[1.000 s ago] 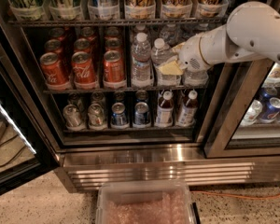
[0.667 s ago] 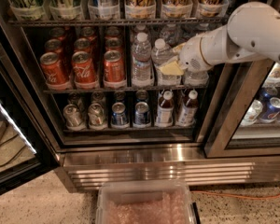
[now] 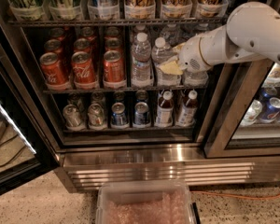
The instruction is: Pick water bottle from middle shelf of fridge
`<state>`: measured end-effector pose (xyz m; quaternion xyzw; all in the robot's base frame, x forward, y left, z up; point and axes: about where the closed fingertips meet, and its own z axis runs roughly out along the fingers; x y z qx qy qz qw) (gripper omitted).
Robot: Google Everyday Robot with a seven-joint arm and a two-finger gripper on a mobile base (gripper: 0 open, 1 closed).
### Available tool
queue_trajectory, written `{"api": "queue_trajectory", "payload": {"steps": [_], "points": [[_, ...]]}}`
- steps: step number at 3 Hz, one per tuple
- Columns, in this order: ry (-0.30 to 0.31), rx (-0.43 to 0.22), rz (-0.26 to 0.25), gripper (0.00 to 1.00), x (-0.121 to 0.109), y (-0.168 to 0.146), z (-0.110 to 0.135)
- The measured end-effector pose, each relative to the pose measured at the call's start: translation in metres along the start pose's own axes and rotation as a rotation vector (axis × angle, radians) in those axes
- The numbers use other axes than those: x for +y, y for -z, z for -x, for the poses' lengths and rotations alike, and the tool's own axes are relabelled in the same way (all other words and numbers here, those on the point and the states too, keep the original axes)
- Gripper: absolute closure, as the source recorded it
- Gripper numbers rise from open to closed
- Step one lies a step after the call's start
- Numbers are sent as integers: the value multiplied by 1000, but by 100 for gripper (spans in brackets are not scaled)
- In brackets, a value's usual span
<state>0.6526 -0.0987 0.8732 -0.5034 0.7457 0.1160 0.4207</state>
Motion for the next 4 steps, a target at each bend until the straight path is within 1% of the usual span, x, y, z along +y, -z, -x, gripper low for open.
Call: {"api": "queue_trajectory", "payload": {"steps": [1,2,3,4], "points": [[24,-15,6,100,5,8,4],[32,-24,4,100,7,11,7],[65,-49,-26,100,-18,21,37],[97,-69,-39,100,-29,24,56]]}}
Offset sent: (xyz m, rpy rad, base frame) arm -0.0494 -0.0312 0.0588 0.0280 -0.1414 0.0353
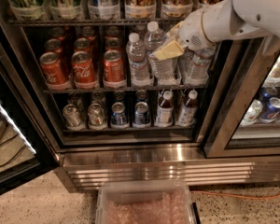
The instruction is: Pick water bottle from middle shelf of fridge
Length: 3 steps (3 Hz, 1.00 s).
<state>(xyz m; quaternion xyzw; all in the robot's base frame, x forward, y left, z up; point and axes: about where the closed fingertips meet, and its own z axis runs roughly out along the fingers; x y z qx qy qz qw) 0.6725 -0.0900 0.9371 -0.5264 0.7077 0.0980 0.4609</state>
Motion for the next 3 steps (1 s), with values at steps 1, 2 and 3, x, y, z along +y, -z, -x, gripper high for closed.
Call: {"api": "queue_trajectory", "payload": {"steps": [1,2,3], "points": [[14,-6,8,100,0,-2,3],[19,-34,16,100,-1,5,6],[-1,-127,-74,100,-8,36,24]]}}
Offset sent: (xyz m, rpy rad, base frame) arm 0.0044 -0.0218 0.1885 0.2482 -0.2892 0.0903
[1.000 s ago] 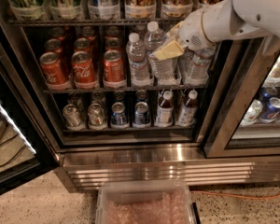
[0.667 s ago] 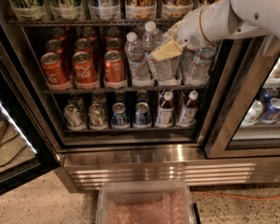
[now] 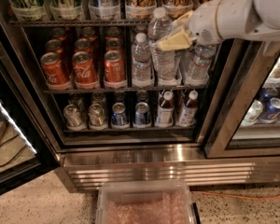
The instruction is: Pick water bottle from middle shelf of fridge
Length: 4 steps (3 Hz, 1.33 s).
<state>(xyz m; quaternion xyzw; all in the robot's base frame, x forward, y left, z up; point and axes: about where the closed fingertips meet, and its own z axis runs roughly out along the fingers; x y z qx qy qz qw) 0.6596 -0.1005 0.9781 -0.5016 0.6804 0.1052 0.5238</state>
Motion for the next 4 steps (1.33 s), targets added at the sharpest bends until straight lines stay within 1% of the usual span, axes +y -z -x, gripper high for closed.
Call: {"api": "queue_trajectory", "payload": {"steps": [1,2,3,4], "points": [[-29,-132,-119,100,1,55,33],[-127,-235,-142,100,11,97,36],[-223,-316,-75,100,23,115,34],[-223,-316,-75,100,23,115,34]]}}
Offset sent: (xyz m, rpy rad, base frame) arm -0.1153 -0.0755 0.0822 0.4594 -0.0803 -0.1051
